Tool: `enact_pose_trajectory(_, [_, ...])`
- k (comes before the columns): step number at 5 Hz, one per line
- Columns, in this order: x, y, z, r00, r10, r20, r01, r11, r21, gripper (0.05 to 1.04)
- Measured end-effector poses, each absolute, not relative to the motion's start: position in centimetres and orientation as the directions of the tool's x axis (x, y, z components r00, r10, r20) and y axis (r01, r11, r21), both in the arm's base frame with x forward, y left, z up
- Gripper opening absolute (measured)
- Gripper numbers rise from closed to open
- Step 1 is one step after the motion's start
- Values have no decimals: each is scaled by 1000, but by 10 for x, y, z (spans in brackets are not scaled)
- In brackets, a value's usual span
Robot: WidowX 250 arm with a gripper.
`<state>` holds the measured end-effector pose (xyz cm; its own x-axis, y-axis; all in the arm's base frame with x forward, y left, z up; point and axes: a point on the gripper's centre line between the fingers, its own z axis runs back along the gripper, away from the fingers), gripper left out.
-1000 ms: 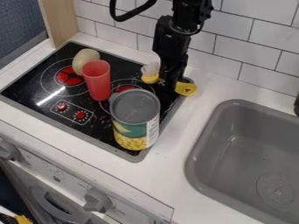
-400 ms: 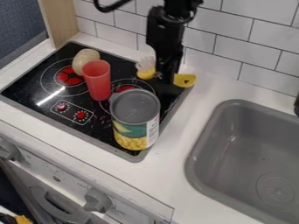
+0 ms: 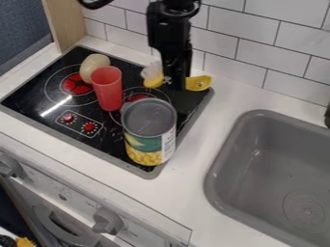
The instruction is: Moved the yellow brush between the can, plastic cup and the yellow egg plant
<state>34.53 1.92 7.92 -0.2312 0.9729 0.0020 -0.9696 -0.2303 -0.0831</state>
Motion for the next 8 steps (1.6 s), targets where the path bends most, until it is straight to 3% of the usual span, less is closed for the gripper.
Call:
enact_pose_trajectory(2, [317, 41, 62, -317, 948, 3, -948, -317, -16, 332])
enact_pose_trajectory(8, [293, 131, 71, -554, 830, 64, -833, -552, -41, 332])
